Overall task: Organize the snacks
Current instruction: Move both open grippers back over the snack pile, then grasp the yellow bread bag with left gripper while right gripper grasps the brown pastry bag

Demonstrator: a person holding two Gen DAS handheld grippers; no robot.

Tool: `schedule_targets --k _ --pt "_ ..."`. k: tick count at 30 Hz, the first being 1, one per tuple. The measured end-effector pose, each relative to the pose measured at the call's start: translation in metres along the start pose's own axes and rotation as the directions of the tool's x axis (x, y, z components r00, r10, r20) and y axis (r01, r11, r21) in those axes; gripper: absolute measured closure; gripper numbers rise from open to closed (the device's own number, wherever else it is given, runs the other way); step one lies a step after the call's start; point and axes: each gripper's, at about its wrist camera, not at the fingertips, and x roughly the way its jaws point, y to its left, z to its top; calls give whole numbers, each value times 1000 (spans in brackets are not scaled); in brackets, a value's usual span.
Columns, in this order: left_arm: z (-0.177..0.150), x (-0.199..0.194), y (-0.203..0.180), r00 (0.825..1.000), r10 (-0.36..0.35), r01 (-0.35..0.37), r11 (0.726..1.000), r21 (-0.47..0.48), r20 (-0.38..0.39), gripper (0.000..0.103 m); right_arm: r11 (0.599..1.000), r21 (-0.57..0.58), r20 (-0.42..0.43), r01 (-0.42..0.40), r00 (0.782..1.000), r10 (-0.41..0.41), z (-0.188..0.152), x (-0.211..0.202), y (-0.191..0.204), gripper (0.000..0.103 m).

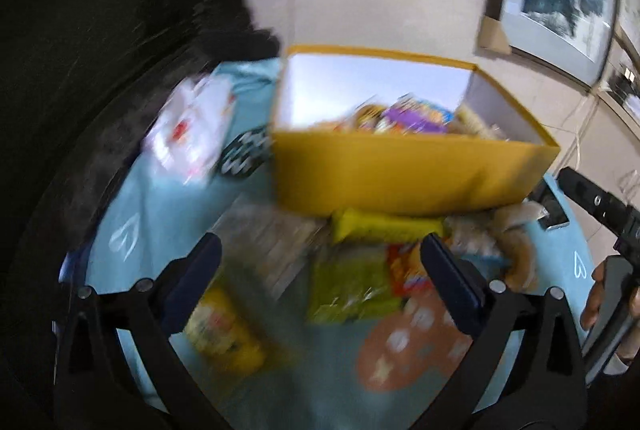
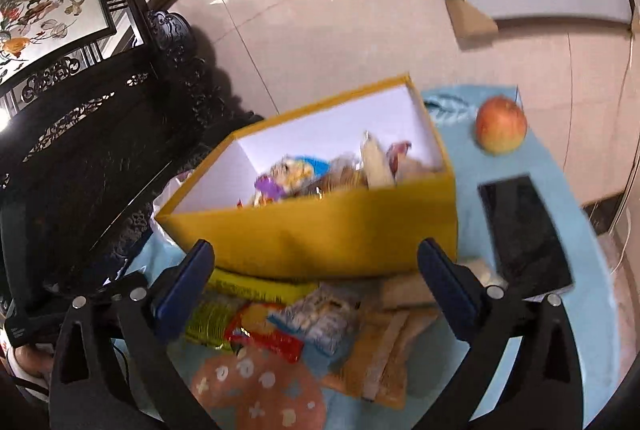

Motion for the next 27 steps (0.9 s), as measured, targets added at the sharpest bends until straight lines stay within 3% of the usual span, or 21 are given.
schedule_targets --k 3,12,19,21,22,23,25,27 --pt "-16 1 21 999 27 -29 998 -63 -35 2 1000 -10 -23 7 1000 -8 -2 2 0 1" --pt "-50 14 41 989 92 -105 988 -114 -112 2 1000 -25 -40 5 999 -6 -9 6 4 1" --pt "-61 32 58 978 114 -149 968 -203 -175 2 1000 -27 -49 0 999 -2 -10 6 6 1" --pt "-65 43 63 977 81 -130 961 -246 -198 3 1000 -28 -50 -1 999 0 -10 6 6 1" --pt "-67 47 66 978 56 -110 957 -268 -202 13 1000 -29 -50 0 999 -1 -9 6 6 1" --pt "-69 52 68 978 32 -92 953 -290 -206 32 1000 -30 -52 2 999 -4 -9 6 6 1" --pt "-66 50 59 984 56 -91 973 -212 -168 59 999 -32 -54 22 998 -24 -8 5 4 1" --pt "-64 48 48 987 19 -45 985 -165 -159 61 997 -46 -81 64 994 -68 -7 9 2 1"
